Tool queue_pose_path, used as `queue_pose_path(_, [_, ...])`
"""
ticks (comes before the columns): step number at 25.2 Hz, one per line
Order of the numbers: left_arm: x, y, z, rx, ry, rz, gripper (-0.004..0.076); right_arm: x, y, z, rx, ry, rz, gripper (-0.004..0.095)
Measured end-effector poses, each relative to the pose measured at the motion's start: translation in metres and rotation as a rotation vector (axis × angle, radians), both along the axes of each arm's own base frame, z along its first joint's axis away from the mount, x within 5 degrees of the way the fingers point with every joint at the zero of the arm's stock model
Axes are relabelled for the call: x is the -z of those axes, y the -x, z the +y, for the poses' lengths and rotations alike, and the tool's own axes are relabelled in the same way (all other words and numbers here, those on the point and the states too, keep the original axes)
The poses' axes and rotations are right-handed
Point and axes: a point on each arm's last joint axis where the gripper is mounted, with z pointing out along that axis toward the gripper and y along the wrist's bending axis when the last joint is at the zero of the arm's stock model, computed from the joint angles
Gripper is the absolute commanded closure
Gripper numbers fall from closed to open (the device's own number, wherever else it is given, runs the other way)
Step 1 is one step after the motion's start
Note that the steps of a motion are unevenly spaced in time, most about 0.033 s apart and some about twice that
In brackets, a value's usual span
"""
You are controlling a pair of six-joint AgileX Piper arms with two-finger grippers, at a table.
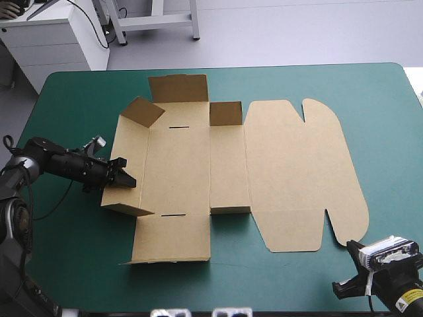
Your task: Fold the box
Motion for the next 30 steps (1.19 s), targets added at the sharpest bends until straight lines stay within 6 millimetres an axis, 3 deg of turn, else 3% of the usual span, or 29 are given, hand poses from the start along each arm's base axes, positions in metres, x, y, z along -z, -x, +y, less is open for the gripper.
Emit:
queue_pose_path(12, [-0.001,-0.002,-0.003,0.033,0.011,-0.056,0.0732,0.0,0.0,0.0,0.0,0.0,0.0,0.0928])
queue_pose_path(17, [-0.017,-0.013,-0.006,0.085,-0.036,-0.128,0.0732,0.0,0.0,0.0,0.0,0.0,0.0,0.0928])
queue_pose_path(19, [-0.038,-0.021,-0.016,0.171,-0.13,-0.199,0.0732,0.0,0.0,0.0,0.0,0.001,0.0,0.0928])
queue_pose_path(23, [-0.109,-0.039,-0.062,0.415,-0.396,-0.448,0.0732,0.0,0.0,0.0,0.001,0.003,-0.001,0.0928])
queue_pose_path(25, [-0.131,-0.041,-0.082,0.505,-0.508,-0.54,0.0732,0.0,0.0,0.0,0.001,0.003,-0.001,0.0928])
queue_pose_path(27, [-0.148,-0.042,-0.102,0.593,-0.641,-0.628,0.0732,0.0,0.0,0.0,0.001,0.003,-0.001,0.0928])
queue_pose_path(30, [-0.157,-0.04,-0.122,0.678,-0.76,-0.703,0.0732,0.0,0.0,0.0,0.001,0.003,-0.001,0.0928])
